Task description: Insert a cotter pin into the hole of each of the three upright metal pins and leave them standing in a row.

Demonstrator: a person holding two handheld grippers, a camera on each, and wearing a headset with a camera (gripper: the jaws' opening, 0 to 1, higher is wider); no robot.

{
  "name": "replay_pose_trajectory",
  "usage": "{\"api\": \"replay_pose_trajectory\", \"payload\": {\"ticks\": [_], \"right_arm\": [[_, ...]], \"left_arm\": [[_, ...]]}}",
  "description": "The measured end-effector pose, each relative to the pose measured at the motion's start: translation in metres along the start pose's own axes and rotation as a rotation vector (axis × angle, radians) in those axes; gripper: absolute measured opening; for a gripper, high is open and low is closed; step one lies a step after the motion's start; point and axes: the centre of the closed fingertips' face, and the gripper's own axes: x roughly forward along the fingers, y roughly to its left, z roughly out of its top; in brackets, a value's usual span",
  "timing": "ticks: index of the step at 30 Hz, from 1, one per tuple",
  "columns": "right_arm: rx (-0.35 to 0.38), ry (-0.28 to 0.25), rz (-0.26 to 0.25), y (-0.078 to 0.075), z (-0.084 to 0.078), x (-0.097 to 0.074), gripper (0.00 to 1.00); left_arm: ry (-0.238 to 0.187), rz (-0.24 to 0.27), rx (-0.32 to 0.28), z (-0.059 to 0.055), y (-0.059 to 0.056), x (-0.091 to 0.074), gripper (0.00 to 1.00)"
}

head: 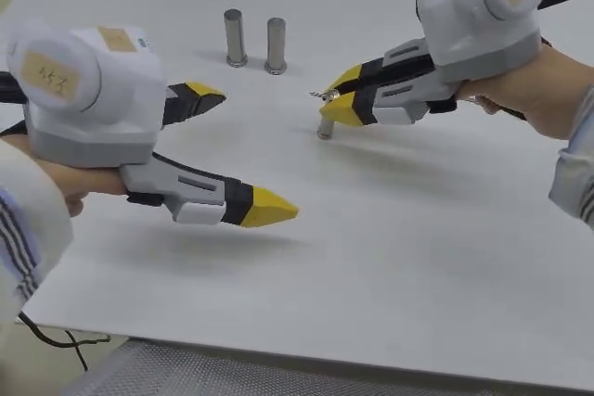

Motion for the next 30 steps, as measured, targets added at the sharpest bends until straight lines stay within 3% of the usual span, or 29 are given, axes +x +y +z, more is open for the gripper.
{"api": "replay_pose_trajectory", "payload": {"ticks": [7,11,19,22,30], "right_arm": [[0.023,-0.03,-0.024,0.0,0.004,-0.015,0.18],[0.043,-0.052,-0.055,0.007,0.003,-0.035,0.24],[0.194,-0.097,-0.169,0.011,-0.025,-0.071,0.29],[0.216,-0.098,-0.202,0.013,-0.034,-0.084,0.34],[0.324,-0.121,-0.27,0.03,-0.051,-0.103,0.53]], "left_arm": [[-0.004,0.009,0.01,0.008,0.004,-0.004,0.95],[-0.017,0.016,0.007,0.015,0.009,-0.006,0.93],[-0.044,0.058,0.0,0.029,0.022,-0.008,0.86],[-0.054,0.07,-0.003,0.035,0.026,-0.008,0.86],[-0.08,0.082,-0.022,0.05,0.033,-0.006,0.81]]}}
